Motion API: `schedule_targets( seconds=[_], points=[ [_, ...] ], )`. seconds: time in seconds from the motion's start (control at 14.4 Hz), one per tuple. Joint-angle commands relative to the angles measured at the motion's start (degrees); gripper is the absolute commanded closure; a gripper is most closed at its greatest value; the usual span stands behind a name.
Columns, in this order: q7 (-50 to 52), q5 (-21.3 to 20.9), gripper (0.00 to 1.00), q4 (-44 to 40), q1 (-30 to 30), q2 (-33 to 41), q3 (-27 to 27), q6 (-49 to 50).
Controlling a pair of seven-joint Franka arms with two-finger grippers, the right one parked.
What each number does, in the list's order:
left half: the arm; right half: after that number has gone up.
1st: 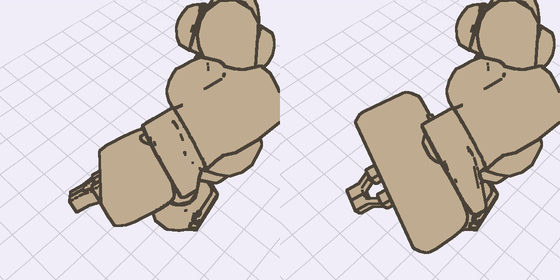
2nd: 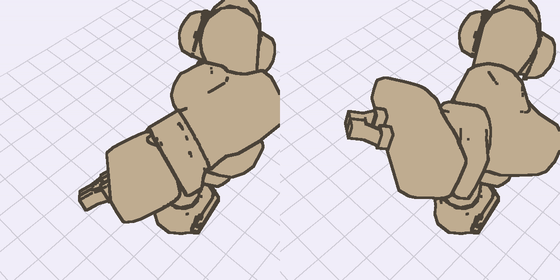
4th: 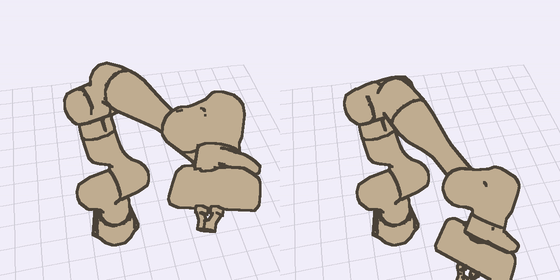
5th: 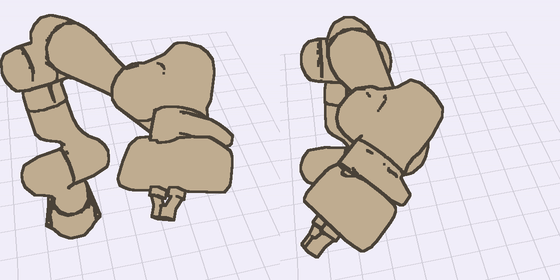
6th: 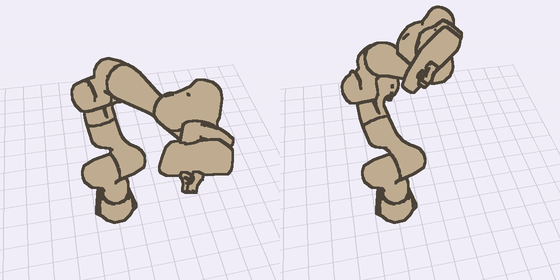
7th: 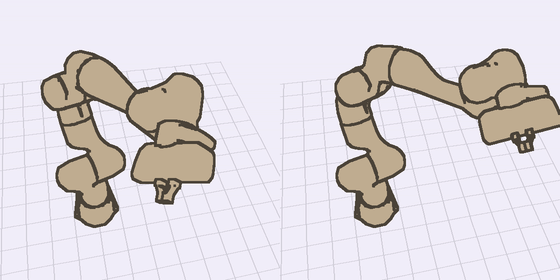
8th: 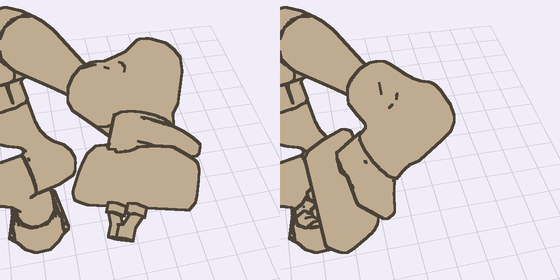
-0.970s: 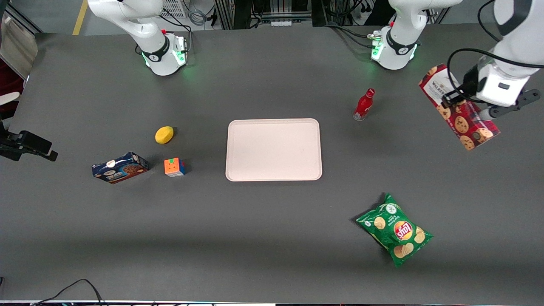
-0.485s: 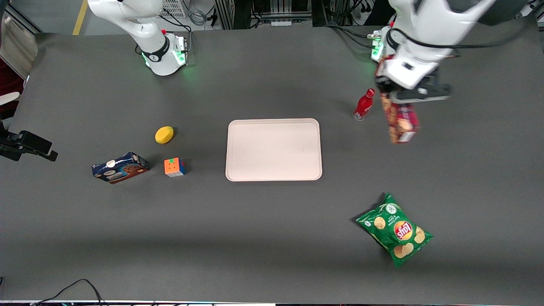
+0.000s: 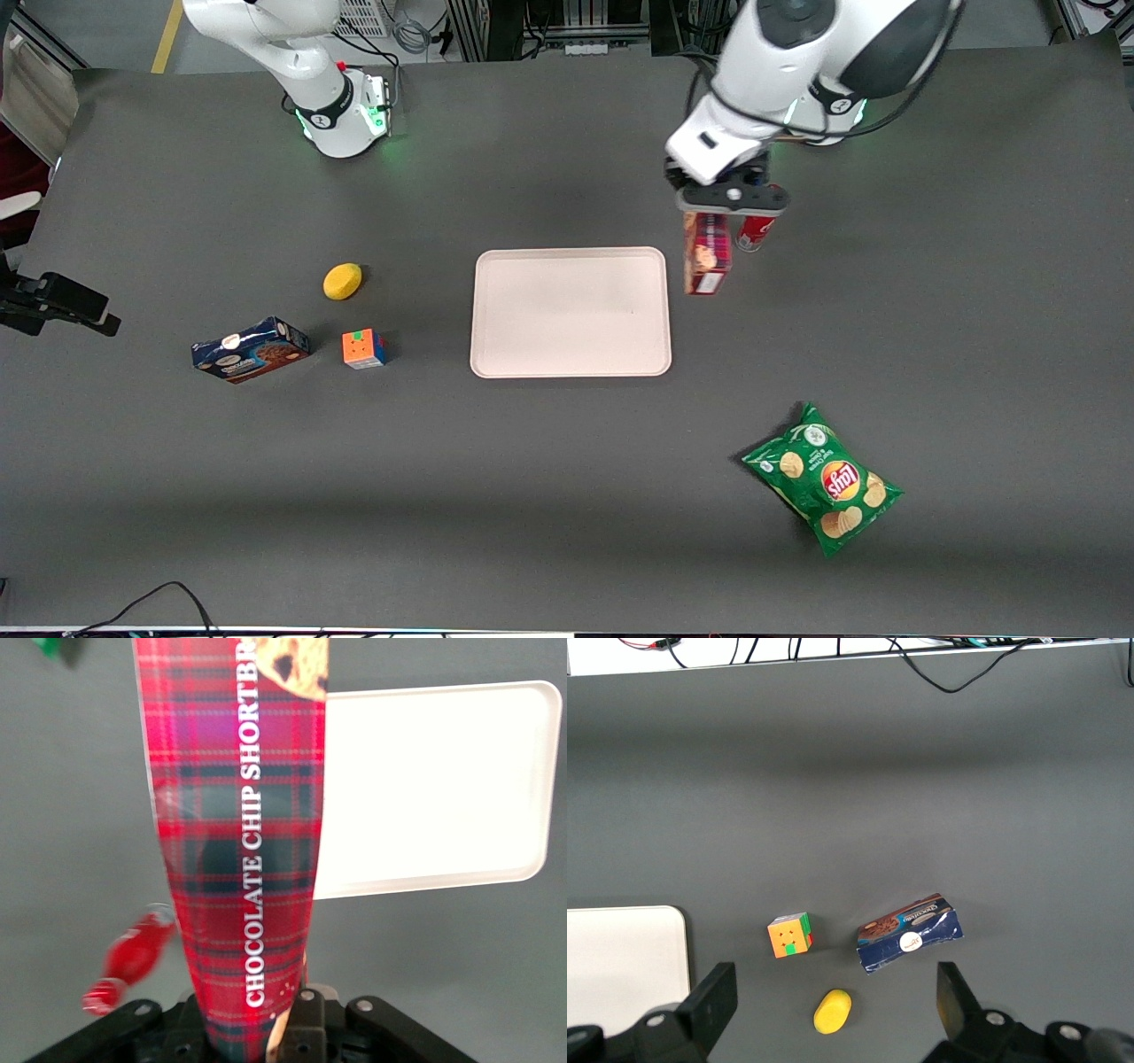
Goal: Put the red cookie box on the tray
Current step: 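Carry the held cookie box over the white tray, then lower the cookie box onto the tray surface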
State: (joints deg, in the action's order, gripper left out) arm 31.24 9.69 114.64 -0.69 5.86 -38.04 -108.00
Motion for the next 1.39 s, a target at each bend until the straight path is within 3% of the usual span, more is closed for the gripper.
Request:
schedule_targets(
  seconds=[0.0,0.35,0.55,0.9,1.11,1.32],
  points=[
    [12.50,-1.77,0.78,2.40,0.51,-6.38,-7.38,-9.04],
    [15.33,-10.37,0.77,5.68,1.56,-15.78,-8.28,-19.96],
    [23.14,-20.38,0.76,5.59,1.56,-22.63,-8.28,-22.60],
    [31.41,-30.24,0.76,5.50,1.92,-31.25,-8.19,-27.44],
    [36.86,-39.28,0.76,5.24,1.92,-35.38,-7.75,-27.88],
    [37.84,-41.33,0.76,3.67,1.92,-38.02,-7.23,-27.97]
  ],
)
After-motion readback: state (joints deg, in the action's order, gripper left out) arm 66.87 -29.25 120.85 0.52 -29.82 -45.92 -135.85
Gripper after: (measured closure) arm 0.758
